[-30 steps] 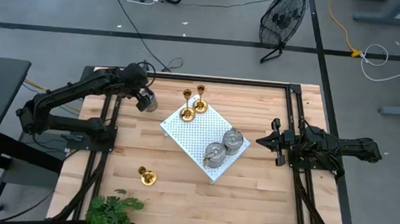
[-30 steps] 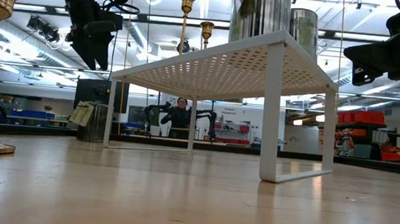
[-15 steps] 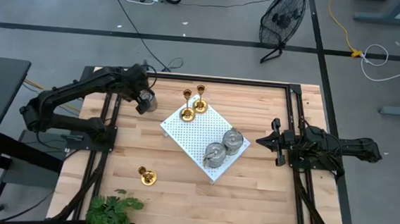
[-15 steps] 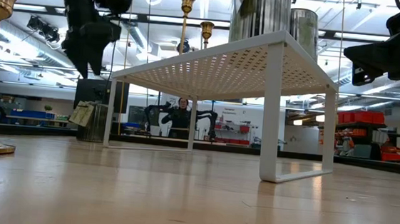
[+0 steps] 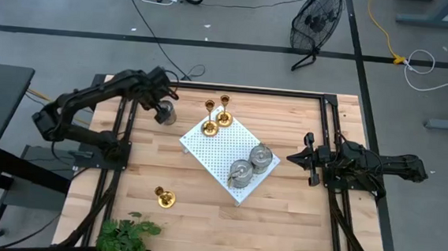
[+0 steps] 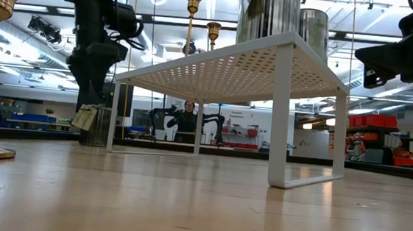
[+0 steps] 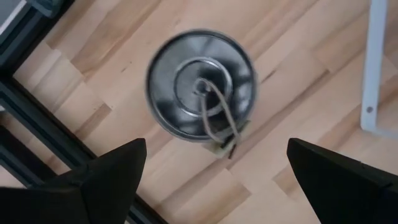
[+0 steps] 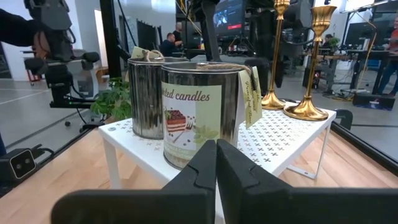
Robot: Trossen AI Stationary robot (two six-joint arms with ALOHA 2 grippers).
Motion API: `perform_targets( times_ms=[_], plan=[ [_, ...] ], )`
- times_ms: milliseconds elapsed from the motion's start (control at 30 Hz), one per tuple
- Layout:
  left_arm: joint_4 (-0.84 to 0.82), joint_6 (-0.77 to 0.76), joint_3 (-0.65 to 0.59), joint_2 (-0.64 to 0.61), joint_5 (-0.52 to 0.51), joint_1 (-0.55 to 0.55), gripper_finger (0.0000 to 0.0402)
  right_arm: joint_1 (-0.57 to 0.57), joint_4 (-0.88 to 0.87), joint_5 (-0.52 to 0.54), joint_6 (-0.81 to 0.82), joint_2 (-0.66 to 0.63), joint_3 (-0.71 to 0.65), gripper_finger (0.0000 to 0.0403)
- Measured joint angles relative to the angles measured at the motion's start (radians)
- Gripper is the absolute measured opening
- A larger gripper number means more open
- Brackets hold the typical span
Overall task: Pick & Place candle stick holders
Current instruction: Put the scented candle on the shelf
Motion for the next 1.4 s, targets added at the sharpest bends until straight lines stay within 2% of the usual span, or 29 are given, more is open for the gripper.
perform_targets(
  times_ms=[300, 633, 1000, 1400],
  plan=[
    [0.032, 0.042, 0.000, 0.024, 0.030, 0.066, 0.0399, 0.000, 0.000, 0.000, 0.000, 0.000, 0.000, 0.0016],
    [0.039, 0.126, 0.000, 0.024, -0.004, 0.067, 0.0399, 0.000, 0.000, 0.000, 0.000, 0.000, 0.000, 0.0016],
    [0.055, 0.118, 0.000, 0.024, -0.011, 0.067, 0.0399, 0.000, 0.000, 0.000, 0.000, 0.000, 0.000, 0.0016],
    [0.089, 0.092, 0.000, 0.024, 0.044, 0.067, 0.0399, 0.000, 0.000, 0.000, 0.000, 0.000, 0.000, 0.0016]
  ],
)
